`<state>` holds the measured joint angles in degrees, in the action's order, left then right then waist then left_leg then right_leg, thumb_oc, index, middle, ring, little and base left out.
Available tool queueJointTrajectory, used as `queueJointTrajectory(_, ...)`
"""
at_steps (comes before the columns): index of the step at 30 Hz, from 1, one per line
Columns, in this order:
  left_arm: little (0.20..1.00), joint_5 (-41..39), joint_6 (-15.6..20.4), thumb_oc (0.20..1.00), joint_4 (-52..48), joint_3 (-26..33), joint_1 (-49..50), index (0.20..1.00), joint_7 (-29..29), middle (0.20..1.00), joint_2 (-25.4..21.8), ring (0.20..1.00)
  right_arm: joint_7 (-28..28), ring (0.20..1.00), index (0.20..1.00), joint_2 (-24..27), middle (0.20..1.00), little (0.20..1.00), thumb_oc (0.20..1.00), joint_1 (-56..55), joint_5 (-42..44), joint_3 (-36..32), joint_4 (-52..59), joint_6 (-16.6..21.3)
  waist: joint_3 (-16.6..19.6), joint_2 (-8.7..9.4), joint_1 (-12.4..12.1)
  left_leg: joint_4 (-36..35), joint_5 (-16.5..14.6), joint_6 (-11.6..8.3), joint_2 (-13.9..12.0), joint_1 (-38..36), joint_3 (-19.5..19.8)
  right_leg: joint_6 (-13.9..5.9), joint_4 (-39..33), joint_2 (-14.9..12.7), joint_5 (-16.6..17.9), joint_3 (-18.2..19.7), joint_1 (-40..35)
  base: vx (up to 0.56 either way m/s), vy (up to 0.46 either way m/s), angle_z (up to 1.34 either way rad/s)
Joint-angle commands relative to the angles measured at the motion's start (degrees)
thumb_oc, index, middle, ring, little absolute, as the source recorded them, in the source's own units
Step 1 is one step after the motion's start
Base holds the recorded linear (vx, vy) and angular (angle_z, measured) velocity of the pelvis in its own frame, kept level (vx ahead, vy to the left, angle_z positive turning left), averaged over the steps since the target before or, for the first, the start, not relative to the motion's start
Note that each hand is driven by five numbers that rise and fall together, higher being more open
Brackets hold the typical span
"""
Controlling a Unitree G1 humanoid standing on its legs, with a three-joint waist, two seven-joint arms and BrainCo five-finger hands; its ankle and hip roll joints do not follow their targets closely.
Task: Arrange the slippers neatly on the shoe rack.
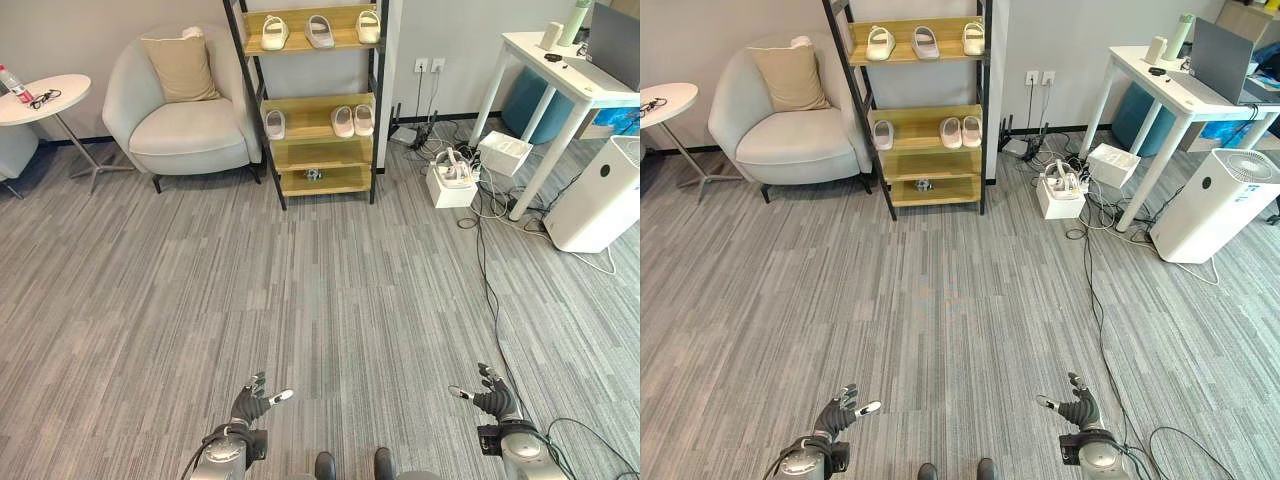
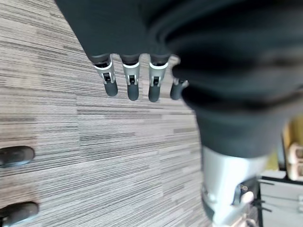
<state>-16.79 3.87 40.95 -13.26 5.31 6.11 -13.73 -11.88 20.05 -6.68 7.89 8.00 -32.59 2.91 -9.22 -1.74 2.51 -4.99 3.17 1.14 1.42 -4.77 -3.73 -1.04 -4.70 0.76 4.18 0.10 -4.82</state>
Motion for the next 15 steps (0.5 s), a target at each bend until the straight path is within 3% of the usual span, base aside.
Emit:
queueJointTrajectory(1,1.000,2.94,1.40,1.000,-0.18,1.04,-2.19,1.000,-0.61,1.000,-2.01,1.000,-0.25,1.000,1.000,-0.57,1.000,1.000,1.000,0.45,-0.92,-0.56,3.67,1.41,1.45,2.51,-0.01,-0.01,-6.00,-2.52,-1.96,-1.79,1.44,-7.58,-0.30,-6.84,-4.31,4.55,0.24,0.00,0.000,0.00)
queueJointTrajectory(15,1.000,0.00,1.49,1.000,-1.64,1.13,-2.35,1.000,-0.51,1.000,-1.06,1.000,0.39,1.000,1.000,-1.99,1.000,1.000,1.000,-0.60,-0.39,0.00,2.80,1.09,1.06,2.64,0.61,-0.01,-6.06,-2.97,-2.23,-2.14,0.35,-7.86,-0.30,-7.14,-4.42,3.89,-0.08,0.00,-0.001,0.00)
